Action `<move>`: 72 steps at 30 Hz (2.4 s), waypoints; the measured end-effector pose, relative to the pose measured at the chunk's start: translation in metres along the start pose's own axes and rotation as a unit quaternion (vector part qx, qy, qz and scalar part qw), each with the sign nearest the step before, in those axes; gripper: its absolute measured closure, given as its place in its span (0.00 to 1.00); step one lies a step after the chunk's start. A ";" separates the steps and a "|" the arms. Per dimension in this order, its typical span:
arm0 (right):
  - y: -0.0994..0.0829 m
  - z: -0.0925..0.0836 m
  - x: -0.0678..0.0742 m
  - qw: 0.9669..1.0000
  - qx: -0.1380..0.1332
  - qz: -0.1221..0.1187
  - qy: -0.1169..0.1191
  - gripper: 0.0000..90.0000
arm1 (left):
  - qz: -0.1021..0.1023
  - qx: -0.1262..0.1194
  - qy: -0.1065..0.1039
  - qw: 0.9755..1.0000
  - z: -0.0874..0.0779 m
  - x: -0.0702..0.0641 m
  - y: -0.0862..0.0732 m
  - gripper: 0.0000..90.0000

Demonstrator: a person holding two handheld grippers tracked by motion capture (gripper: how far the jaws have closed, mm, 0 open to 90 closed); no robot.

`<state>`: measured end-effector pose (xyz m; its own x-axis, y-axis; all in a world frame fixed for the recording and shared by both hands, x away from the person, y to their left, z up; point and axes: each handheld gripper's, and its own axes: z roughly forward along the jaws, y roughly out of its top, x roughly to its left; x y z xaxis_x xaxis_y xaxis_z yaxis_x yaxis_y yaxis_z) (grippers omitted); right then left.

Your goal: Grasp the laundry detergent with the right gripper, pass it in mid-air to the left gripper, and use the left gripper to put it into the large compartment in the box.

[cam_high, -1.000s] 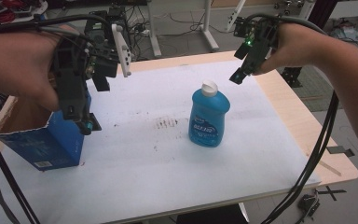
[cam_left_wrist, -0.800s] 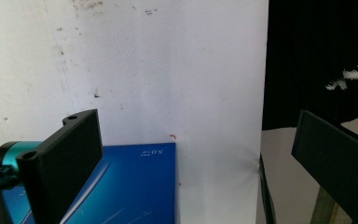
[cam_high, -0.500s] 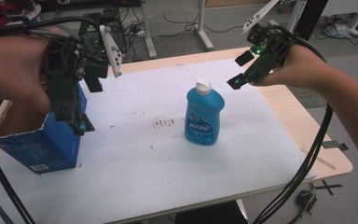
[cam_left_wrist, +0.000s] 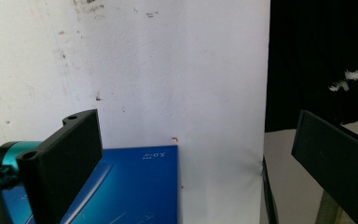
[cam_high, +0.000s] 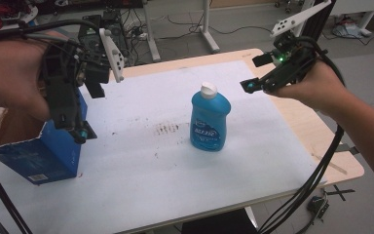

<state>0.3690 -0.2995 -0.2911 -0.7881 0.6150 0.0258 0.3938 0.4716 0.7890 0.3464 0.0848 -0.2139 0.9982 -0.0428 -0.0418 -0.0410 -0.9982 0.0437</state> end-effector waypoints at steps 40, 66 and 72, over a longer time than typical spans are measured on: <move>-0.105 0.059 0.067 0.993 -0.099 0.057 0.020 0.02 | -0.006 -0.005 -0.006 1.000 0.010 -0.002 -0.013 0.02; -0.091 0.114 0.061 0.993 -0.081 0.060 0.058 0.02 | -0.017 -0.005 -0.009 1.000 0.013 0.001 -0.024 0.02; -0.091 0.119 0.063 0.993 -0.086 0.058 0.057 0.02 | -0.018 -0.007 -0.008 1.000 0.013 0.002 -0.025 0.02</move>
<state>0.3400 -0.2288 -0.4337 -0.7941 0.5790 0.1849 0.4071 0.2808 0.8692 0.3486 0.1096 -0.2278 0.9981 -0.0078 -0.0604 -0.0044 -0.9985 0.0552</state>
